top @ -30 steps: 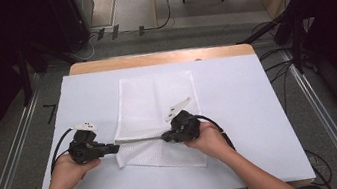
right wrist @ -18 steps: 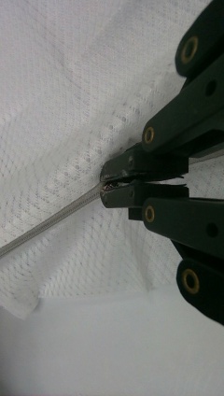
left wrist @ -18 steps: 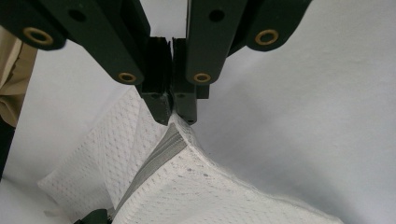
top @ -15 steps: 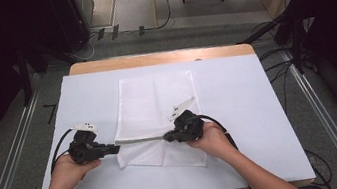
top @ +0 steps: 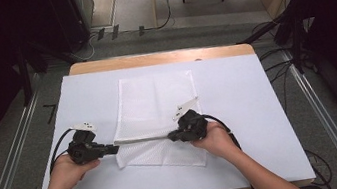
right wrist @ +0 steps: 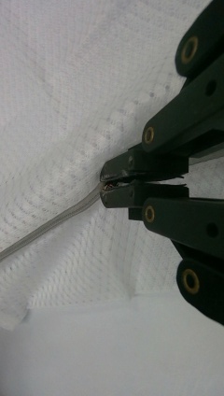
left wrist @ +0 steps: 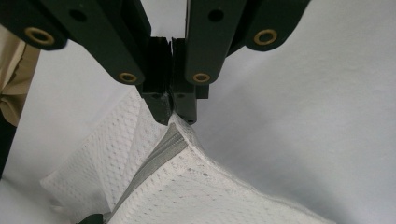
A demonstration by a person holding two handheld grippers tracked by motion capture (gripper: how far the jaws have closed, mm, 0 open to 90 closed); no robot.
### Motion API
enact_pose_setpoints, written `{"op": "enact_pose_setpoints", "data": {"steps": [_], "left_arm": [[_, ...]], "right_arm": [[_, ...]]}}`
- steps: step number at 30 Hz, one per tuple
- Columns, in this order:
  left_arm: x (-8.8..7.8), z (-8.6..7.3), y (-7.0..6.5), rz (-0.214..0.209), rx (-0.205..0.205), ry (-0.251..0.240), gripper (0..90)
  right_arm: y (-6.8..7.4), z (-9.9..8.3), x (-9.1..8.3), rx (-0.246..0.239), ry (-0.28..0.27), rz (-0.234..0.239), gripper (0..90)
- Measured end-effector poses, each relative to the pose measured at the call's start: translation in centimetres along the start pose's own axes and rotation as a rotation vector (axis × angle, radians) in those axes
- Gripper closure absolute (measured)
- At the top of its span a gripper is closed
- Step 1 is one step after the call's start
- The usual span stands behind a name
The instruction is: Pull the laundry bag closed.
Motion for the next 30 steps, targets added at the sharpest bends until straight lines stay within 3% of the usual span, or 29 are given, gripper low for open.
{"op": "enact_pose_setpoints", "data": {"steps": [30], "left_arm": [[-0.4,-0.6,0.3,-0.005,-0.011,0.012,89.6]], "right_arm": [[-1.4,-2.9,-1.7,0.041,0.035,-0.014,88.2]]}}
Point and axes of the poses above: each handheld gripper's, and its own axes: x roughly forward along the jaws, z roughly out of its top, y roughly to its left, the point moved 8 cm from there along x, roughly forward along the jaws, and after that the axes turned 6 degrees about y, right-handed, at the moved point
